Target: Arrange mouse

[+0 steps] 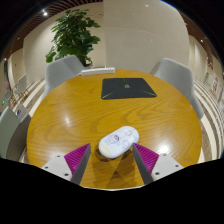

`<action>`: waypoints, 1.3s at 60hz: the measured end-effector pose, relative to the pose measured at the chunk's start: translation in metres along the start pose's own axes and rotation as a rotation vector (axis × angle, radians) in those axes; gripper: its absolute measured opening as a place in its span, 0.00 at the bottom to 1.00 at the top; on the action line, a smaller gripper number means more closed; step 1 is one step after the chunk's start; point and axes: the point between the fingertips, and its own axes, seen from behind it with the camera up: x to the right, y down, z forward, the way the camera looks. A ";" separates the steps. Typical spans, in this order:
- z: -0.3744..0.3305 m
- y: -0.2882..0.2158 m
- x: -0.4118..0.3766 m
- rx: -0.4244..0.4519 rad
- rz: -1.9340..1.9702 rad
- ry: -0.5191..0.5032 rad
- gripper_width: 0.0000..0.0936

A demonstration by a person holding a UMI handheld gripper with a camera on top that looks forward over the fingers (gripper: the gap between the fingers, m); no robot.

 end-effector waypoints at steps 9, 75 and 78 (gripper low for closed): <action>0.019 -0.016 -0.005 0.001 -0.012 -0.028 0.93; 0.097 -0.283 0.053 0.217 0.010 0.061 0.39; 0.123 -0.289 0.063 0.199 0.013 0.080 0.39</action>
